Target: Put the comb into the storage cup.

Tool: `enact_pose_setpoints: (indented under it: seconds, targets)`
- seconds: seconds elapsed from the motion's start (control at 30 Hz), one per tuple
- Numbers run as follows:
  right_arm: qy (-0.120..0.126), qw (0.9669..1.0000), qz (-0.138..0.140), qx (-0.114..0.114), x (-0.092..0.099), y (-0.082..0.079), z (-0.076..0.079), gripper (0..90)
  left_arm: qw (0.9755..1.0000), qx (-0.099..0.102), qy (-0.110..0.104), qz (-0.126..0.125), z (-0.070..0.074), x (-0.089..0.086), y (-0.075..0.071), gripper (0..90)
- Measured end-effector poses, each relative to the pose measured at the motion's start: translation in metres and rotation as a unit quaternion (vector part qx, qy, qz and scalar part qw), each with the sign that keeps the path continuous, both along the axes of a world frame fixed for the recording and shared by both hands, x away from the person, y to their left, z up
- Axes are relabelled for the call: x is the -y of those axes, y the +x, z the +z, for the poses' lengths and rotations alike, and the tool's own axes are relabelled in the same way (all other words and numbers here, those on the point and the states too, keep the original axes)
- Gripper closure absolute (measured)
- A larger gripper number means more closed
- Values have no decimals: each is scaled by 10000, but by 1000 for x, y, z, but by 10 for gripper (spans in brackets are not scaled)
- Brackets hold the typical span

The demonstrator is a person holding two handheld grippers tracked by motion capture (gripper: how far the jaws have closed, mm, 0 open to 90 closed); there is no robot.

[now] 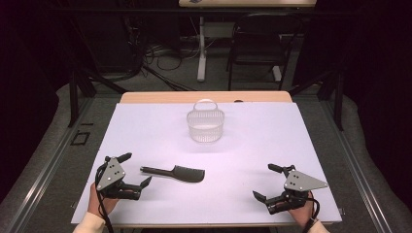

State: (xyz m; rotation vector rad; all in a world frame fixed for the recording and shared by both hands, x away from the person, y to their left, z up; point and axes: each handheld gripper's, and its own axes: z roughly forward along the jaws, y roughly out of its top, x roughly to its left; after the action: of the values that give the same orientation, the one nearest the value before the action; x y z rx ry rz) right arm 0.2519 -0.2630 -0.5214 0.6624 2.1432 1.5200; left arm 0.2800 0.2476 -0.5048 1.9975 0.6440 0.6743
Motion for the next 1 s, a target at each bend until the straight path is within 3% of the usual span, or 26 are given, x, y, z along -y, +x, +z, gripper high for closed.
enact_pose_setpoints:
  seconds: [0.17, 0.3, 0.47, 0.5, 0.53, 0.7, 1.0]
  targets:
    - [10, 10000, 0, 10, 0, 0, 0, 0, 9997, -59, 218, -120, 5, 3, 5, 0]
    - [8, 10000, 2, 6, 0, 0, 0, 0, 9977, -88, 579, -326, 12, 8, 11, 0]
    - [10, 10000, 6, 1, 0, -1, 0, 0, 9954, -66, 816, -492, 18, 14, 15, 0]
    - [8, 10000, 9, 1, 0, -1, 0, 0, 9938, -71, 954, -562, 20, 16, 18, 0]
    - [19, 10000, 14, 3, 0, 0, 0, 0, 9938, -71, 954, -562, 20, 16, 18, 0]
    - [27, 10000, 12, 7, 0, -1, 0, 0, 9888, -121, 1293, -732, 24, 25, 26, 0]
    - [23, 10000, 22, 4, 0, -1, 0, 0, 9773, -171, 1840, -1037, 32, 38, 37, 0]
